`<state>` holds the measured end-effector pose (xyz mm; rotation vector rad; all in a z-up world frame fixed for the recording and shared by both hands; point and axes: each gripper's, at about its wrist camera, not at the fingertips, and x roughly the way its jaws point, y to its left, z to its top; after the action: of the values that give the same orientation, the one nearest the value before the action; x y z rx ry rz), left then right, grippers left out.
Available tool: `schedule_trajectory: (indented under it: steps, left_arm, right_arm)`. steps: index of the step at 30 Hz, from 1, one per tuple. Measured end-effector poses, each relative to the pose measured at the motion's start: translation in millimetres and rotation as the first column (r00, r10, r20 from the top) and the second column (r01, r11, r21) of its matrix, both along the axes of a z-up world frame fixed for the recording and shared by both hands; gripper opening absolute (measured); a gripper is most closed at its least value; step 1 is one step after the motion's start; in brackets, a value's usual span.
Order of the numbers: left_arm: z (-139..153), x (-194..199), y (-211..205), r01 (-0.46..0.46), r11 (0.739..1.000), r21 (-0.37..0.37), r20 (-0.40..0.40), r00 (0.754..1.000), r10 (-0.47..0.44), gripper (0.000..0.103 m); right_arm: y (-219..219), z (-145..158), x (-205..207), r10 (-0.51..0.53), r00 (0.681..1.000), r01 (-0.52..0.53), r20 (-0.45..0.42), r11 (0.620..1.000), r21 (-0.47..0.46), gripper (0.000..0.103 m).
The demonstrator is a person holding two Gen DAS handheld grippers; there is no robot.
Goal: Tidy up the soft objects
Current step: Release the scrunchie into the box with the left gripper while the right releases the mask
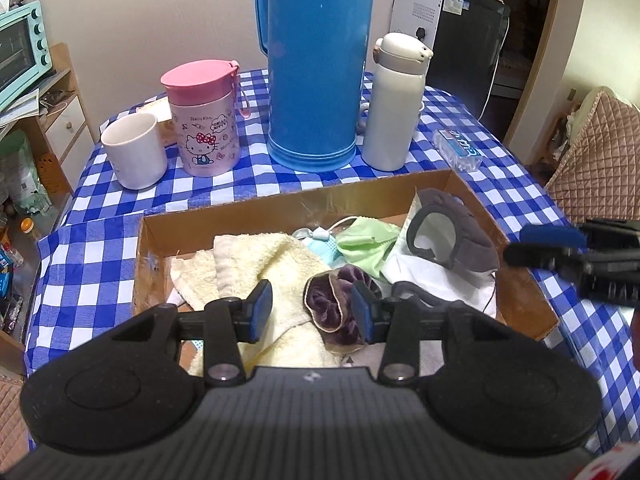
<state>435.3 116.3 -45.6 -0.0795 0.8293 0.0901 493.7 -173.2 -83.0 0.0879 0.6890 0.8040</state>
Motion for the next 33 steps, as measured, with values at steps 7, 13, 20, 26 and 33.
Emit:
schedule_trajectory:
  steps: [7, 13, 20, 26, 33]
  left_arm:
    - [-4.8, 6.0, 3.3, -0.019, 1.0, 0.01, -0.006, 1.0, 0.019, 0.039]
    - [-21.0, 10.6, 8.7, -0.06, 0.998, 0.025, -0.051, 0.997, 0.062, 0.038]
    - [-31.6, 12.5, 14.9, -0.089, 0.996, 0.022, -0.071, 0.993, 0.091, 0.038]
    - [-31.4, 13.0, 17.3, -0.108, 0.994, 0.007, -0.069, 0.992, 0.108, 0.038]
    - [-20.9, 2.7, 13.4, -0.113, 0.994, -0.007, -0.052, 0.992, 0.112, 0.038]
  right_arm:
    - [5.4, -13.3, 24.1, -0.107, 0.993, 0.107, -0.056, 0.994, 0.008, 0.017]
    - [30.4, -36.0, 19.9, -0.032, 0.995, 0.028, -0.095, 0.999, -0.044, 0.017]
    - [50.2, -54.5, 20.0, 0.001, 0.989, -0.019, -0.147, 0.993, -0.12, 0.017]
    - [47.8, -49.6, 17.2, -0.002, 0.991, -0.012, -0.131, 0.994, -0.11, 0.017]
    - [32.6, -27.3, 4.8, -0.012, 0.992, 0.007, -0.126, 0.999, -0.043, 0.026]
